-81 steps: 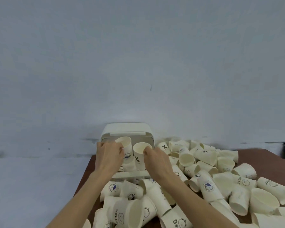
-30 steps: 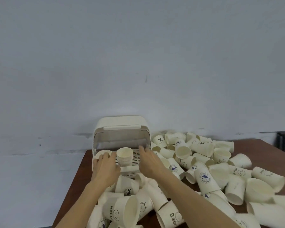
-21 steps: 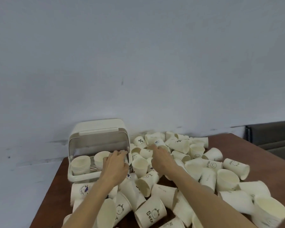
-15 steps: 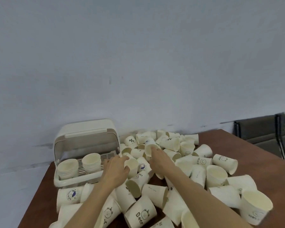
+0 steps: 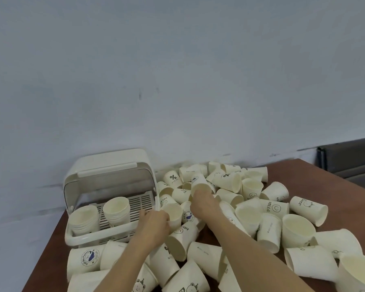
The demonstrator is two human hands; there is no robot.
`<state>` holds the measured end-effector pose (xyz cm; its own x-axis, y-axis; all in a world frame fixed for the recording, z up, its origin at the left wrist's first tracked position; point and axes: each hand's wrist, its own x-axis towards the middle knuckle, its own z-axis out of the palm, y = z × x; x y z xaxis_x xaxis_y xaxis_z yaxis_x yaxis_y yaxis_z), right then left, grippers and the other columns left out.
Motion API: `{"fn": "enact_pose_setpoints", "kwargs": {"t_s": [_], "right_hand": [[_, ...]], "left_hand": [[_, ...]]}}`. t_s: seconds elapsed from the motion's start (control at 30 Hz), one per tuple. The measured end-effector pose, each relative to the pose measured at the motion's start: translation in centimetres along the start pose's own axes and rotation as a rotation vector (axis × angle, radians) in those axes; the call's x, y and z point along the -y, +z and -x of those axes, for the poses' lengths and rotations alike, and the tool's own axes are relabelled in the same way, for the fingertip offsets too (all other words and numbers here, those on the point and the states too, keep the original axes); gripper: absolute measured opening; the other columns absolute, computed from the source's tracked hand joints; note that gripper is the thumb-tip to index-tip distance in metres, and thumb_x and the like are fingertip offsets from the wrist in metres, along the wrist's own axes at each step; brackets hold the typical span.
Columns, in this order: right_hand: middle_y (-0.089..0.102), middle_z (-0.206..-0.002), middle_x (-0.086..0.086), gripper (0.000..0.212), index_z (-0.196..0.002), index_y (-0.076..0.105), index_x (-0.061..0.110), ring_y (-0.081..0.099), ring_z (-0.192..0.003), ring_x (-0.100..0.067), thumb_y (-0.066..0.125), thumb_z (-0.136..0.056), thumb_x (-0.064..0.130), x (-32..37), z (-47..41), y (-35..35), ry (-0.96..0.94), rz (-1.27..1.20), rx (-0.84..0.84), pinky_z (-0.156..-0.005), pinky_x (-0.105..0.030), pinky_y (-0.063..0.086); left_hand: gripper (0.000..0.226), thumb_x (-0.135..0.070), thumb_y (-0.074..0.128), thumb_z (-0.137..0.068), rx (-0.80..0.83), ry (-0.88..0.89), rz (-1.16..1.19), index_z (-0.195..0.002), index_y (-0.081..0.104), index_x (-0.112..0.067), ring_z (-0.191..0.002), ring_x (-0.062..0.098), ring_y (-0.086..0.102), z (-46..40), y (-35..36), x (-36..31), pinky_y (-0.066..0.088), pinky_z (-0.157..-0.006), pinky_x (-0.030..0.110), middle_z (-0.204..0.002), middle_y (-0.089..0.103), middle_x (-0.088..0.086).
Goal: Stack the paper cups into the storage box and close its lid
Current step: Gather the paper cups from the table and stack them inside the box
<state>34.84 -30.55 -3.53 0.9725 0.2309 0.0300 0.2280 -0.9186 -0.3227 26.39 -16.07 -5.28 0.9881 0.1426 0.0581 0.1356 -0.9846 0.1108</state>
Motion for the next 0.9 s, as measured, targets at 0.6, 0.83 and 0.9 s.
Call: {"fn": "enact_pose_setpoints", "kwargs": {"t_s": [0.6,0.83,0.9], "right_hand": [[0.064,-0.086,-0.002,0.019,-0.078,0.055,0.018,0.061,-0.081,-0.022,0.051,-0.09,0.032,1.5,-3.0,2.7,0.069,-0.14,-0.2,-0.06,-0.029,0.04],[0.062,-0.097,-0.007,0.018,-0.104,0.059,0.01,0.064,-0.088,-0.024,0.044,-0.095,0.006,2.4,-3.5,1.8,0.196,-0.172,-0.232,-0.067,-0.034,0.051],[0.054,-0.073,0.0,0.018,-0.085,0.055,0.014,0.059,-0.072,-0.021,0.044,-0.091,0.001,2.3,-3.2,1.5,0.165,-0.156,-0.259,-0.063,-0.033,0.051]], "left_hand": [[0.027,-0.022,0.035,-0.095,-0.165,0.022,0.012,-0.089,0.062,-0.023,-0.088,0.017,0.058,0.7,-2.7,-0.7,0.028,-0.094,0.033,-0.088,0.067,-0.004],[0.028,-0.025,0.034,-0.096,-0.199,0.039,0.04,-0.092,0.062,-0.025,-0.09,0.016,0.059,1.0,-3.3,0.2,0.026,-0.092,0.031,-0.09,0.068,-0.006],[0.028,-0.025,0.034,-0.097,-0.216,0.028,0.063,-0.093,0.061,-0.025,-0.089,0.016,0.059,1.0,-3.5,0.6,0.027,-0.092,0.031,-0.088,0.067,-0.006]]}}
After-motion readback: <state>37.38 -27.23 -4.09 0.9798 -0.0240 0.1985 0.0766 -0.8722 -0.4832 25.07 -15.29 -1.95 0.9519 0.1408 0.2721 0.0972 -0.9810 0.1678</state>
